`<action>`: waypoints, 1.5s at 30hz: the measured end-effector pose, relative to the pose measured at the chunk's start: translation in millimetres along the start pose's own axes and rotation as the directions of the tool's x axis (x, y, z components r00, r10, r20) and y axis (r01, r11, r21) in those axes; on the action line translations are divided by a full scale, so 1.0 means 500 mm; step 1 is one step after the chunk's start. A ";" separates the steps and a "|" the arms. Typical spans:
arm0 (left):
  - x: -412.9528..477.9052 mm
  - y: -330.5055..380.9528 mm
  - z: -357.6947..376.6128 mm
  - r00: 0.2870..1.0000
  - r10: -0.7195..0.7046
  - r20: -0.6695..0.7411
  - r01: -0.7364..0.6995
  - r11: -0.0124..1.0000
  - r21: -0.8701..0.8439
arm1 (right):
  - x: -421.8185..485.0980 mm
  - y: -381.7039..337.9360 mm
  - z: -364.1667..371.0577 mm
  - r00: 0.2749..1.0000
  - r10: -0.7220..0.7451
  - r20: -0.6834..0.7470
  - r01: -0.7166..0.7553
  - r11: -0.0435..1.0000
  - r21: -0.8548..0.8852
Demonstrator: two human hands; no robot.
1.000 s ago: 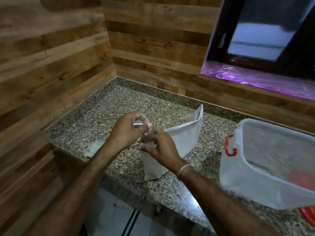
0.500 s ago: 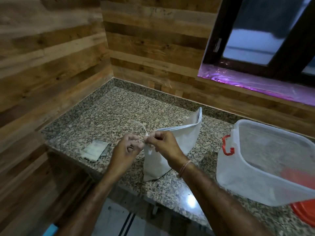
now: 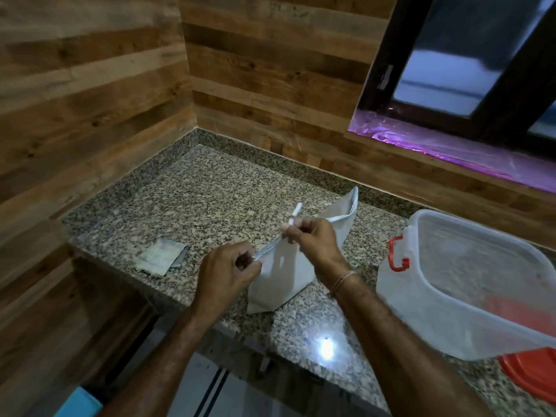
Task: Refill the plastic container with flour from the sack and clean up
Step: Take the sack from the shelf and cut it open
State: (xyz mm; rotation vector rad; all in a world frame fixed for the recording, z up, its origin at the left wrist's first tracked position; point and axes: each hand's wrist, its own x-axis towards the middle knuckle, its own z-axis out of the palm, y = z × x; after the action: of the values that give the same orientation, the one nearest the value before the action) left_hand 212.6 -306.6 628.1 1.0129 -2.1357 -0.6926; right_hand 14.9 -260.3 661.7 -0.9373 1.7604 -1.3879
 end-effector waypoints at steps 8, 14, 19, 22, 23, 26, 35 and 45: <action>0.078 0.075 0.022 0.980 0.045 0.192 -0.124 0.899 0.421 | 0.054 0.028 -0.073 1.000 -0.006 -0.018 0.004 0.997 -0.072; 0.169 0.145 0.095 0.949 -0.013 0.316 -0.225 0.674 0.703 | 0.082 0.028 -0.092 0.999 -0.021 -0.047 0.017 0.998 -0.065; 0.147 0.096 0.049 0.951 -0.015 0.308 -0.208 0.706 0.676 | 0.125 0.025 -0.151 0.984 -0.004 -0.176 -0.005 0.999 -0.049; 0.144 0.085 0.039 0.958 -0.063 0.279 -0.157 0.698 0.698 | 0.142 0.026 -0.167 0.991 0.007 -0.130 -0.015 0.998 -0.062; 0.155 0.096 0.047 0.957 -0.060 0.283 -0.162 0.697 0.698 | 0.145 0.026 -0.164 0.994 0.004 -0.113 -0.012 0.997 -0.071; 0.205 0.148 0.100 0.951 -0.044 0.305 -0.190 0.695 0.694 | 0.162 0.021 -0.154 0.997 -0.014 -0.080 0.005 0.993 -0.117; 0.192 0.136 0.110 0.964 -0.013 0.266 -0.187 0.681 0.708 | 0.270 0.008 -0.261 0.948 0.149 -0.281 -0.125 0.987 0.100; 0.093 0.060 0.012 0.977 -0.152 0.149 0.040 0.819 0.572 | 0.268 0.039 -0.263 0.927 0.375 -0.024 -0.346 0.877 0.332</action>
State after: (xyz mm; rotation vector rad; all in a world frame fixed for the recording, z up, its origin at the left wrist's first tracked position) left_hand 172.2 -326.5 660.6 1.4193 -2.5461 -0.1837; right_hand -167.1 -310.1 655.2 -0.3517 1.6017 -1.4231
